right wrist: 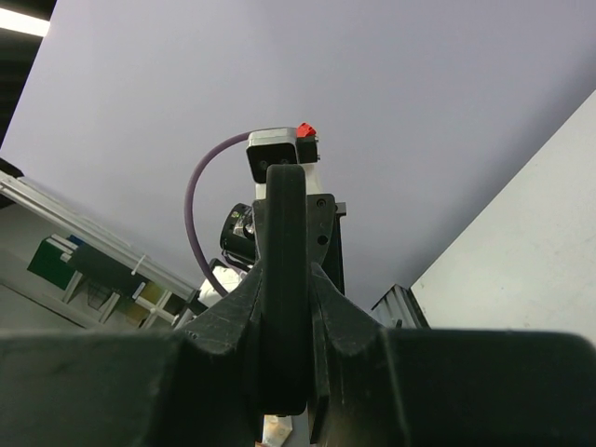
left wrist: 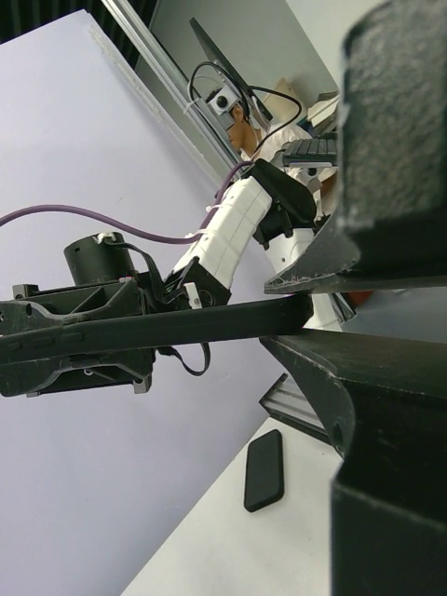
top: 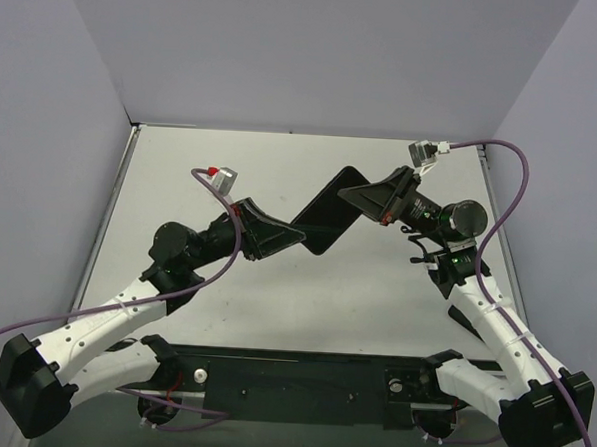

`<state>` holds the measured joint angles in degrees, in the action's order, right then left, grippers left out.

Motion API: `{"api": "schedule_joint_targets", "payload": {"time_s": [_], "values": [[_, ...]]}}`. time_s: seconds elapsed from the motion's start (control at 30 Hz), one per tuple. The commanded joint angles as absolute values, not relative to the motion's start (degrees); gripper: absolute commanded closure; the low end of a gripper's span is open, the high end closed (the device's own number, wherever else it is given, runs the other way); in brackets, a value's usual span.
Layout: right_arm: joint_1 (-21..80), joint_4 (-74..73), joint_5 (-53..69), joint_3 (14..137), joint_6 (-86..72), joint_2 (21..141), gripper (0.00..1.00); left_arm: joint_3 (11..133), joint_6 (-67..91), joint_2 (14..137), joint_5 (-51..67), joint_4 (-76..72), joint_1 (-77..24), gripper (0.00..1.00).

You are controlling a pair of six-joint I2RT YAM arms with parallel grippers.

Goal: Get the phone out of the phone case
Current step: Remove the phone case from the phone.

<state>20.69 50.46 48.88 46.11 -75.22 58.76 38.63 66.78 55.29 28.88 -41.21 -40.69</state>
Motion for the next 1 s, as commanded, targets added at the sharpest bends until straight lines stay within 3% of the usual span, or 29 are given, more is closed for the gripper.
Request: {"api": "schedule_joint_targets", "payload": {"time_s": [0.0, 0.3, 0.5, 0.63, 0.77, 0.97], "values": [[21.3, 58.1, 49.9, 47.1, -76.4, 56.5, 1.00, 39.6, 64.8, 53.0, 27.2, -45.2, -40.5, 0.71], [22.4, 62.9, 52.2, 48.4, -79.3, 57.7, 1.00, 37.5, 64.0, 52.7, 30.3, -60.3, -40.4, 1.00], [23.5, 74.7, 53.3, 49.0, -87.9, 60.2, 1.00, 38.5, 66.7, 54.4, 36.5, -74.9, -40.5, 1.00], [25.0, 71.2, 53.9, 49.1, -84.5, 59.2, 1.00, 41.7, 70.8, 56.3, 40.2, -79.1, -40.5, 1.00], [25.1, 59.2, 53.7, 49.4, -75.2, 55.9, 1.00, 41.9, 68.3, 54.6, 38.1, -68.2, -40.0, 0.87], [25.2, 53.8, 52.7, 50.4, -71.1, 54.9, 1.00, 40.5, 64.2, 50.2, 33.9, -57.4, -39.7, 0.65]]}}
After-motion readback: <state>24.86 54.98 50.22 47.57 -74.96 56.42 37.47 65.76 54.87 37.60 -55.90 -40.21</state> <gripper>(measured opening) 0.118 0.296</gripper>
